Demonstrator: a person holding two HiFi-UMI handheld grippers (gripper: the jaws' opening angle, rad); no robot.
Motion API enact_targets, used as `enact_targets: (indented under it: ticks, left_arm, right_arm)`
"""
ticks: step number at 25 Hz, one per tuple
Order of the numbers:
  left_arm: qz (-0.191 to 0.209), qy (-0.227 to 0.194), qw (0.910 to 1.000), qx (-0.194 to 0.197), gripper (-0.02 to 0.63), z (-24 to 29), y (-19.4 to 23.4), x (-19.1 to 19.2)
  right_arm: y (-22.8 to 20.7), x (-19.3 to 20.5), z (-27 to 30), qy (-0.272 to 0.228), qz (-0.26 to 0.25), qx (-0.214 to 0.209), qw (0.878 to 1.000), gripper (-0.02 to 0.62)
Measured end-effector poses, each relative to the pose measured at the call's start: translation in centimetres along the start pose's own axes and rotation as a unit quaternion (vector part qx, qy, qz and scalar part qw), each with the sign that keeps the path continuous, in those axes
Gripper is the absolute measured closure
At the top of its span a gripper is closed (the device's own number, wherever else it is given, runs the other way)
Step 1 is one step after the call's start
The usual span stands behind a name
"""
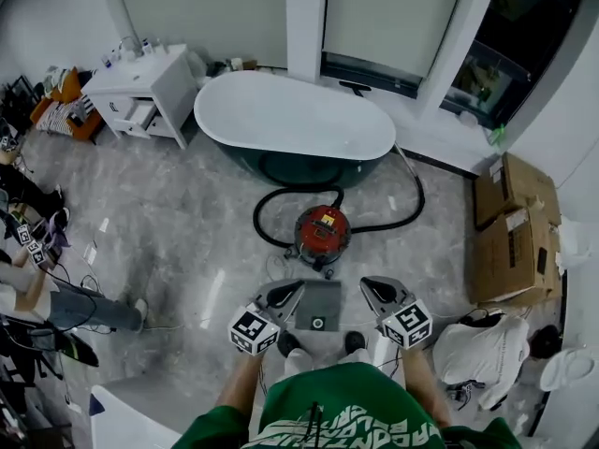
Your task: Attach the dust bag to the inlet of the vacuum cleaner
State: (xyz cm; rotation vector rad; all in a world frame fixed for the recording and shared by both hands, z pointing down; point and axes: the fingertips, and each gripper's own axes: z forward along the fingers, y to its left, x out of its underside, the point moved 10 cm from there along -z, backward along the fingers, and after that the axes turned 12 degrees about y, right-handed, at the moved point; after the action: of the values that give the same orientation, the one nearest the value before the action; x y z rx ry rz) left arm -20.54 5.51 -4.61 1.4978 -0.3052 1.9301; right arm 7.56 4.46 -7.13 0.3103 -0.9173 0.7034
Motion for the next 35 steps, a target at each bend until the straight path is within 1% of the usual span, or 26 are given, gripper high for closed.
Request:
enact_targets:
  ticks: [5, 8, 11, 15, 20, 23, 29, 35]
  left_arm:
    - [-0.003, -0.008, 1.0, 0.004, 0.61, -0.9, 1.0, 1.1]
    - [0.001, 0.0, 1.0, 0.006, 0.611, -0.3, 1.5, 1.4]
    - [0.002, 0.006, 1.0, -0.001, 0.61, 0.6, 1.9, 1.2]
    - [-0.001, 0.01, 0.9999, -0.011, 0.611, 2.4, 1.7, 0.6]
    - [0.0, 0.029, 0.9994, -0.019, 0.609, 5.1, 1.2, 0.8]
    - [0.002, 0.034, 0.9992, -0.023, 0.61, 6.6, 1.1, 0.4]
    - [0.003, 0.051, 0.9985, -0.02, 0.609, 9.7, 1.4, 0.3]
    - [0.006, 0.057, 0.9982, -0.018, 0.609, 12.8, 2.5, 0.2]
  right_arm:
    - [1.0, -0.2, 0.7, 0.005, -0.007, 0.005, 1.0, 0.586]
    - [0.5, 0.0, 0.9, 0.001, -0.006, 0.004, 1.0, 0.586]
    - [-0.6, -0.1, 1.1, -0.001, -0.006, 0.001, 1.0, 0.586]
    - [-3.0, -0.1, 0.6, -0.001, -0.007, -0.002, 1.0, 0.586]
    - [-5.9, 1.5, 0.2, 0.006, -0.001, -0.012, 1.0, 0.586]
    - [-7.8, 2.2, 0.2, 0.007, 0.002, -0.016, 1.0, 0.586]
    - [-10.9, 3.3, 1.1, 0.003, 0.013, -0.022, 1.0, 0.586]
    - [-13.8, 4.5, 2.0, 0.006, 0.016, -0.025, 1.0, 0.586]
